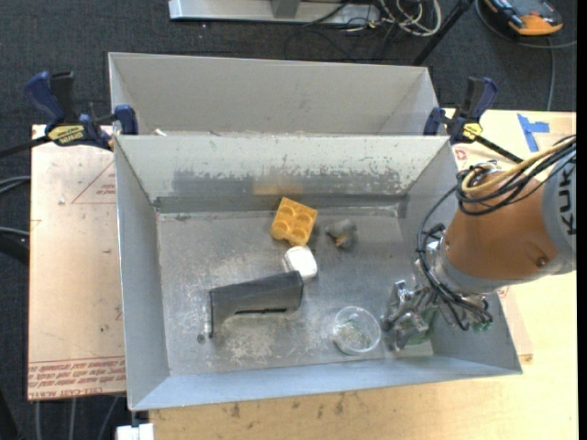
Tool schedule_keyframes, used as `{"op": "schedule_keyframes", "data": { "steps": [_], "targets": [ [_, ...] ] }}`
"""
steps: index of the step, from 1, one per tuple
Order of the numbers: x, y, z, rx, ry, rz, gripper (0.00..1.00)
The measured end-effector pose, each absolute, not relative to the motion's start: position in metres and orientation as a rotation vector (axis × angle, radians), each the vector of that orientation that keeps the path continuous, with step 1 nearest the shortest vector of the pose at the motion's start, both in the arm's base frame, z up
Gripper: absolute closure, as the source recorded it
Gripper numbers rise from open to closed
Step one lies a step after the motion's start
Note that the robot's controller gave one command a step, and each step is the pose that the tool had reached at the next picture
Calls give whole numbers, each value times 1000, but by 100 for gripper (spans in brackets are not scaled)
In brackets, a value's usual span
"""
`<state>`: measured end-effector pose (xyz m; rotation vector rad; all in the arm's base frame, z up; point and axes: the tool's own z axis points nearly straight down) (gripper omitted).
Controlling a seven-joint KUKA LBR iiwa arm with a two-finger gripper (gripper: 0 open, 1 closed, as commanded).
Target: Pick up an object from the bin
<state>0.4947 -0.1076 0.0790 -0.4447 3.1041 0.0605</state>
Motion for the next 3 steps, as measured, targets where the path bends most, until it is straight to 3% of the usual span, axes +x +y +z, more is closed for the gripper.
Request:
{"op": "schedule_keyframes", "data": {
  "steps": [3],
  "targets": [
    [495, -108, 79, -445, 3104, 60, 100]
  ]
}}
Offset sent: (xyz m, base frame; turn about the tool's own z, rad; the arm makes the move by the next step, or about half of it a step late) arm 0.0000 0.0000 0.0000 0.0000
